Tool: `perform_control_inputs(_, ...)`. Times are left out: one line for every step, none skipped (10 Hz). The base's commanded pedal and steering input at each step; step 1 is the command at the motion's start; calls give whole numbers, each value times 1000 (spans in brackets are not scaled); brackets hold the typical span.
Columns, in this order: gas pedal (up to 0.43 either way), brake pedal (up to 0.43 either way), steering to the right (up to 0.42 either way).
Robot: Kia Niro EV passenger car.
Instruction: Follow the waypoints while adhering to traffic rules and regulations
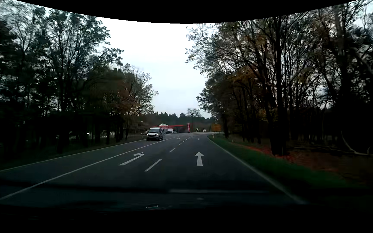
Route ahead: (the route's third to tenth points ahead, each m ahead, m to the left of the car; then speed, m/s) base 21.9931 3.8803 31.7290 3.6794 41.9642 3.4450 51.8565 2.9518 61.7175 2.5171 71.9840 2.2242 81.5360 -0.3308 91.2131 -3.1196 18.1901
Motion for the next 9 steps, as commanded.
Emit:
perform_control_inputs(169,0,-1)
perform_control_inputs(169,0,-1)
perform_control_inputs(169,0,-1)
perform_control_inputs(169,0,0)
perform_control_inputs(169,0,0)
perform_control_inputs(169,0,1)
perform_control_inputs(169,0,1)
perform_control_inputs(169,0,2)
perform_control_inputs(169,0,3)
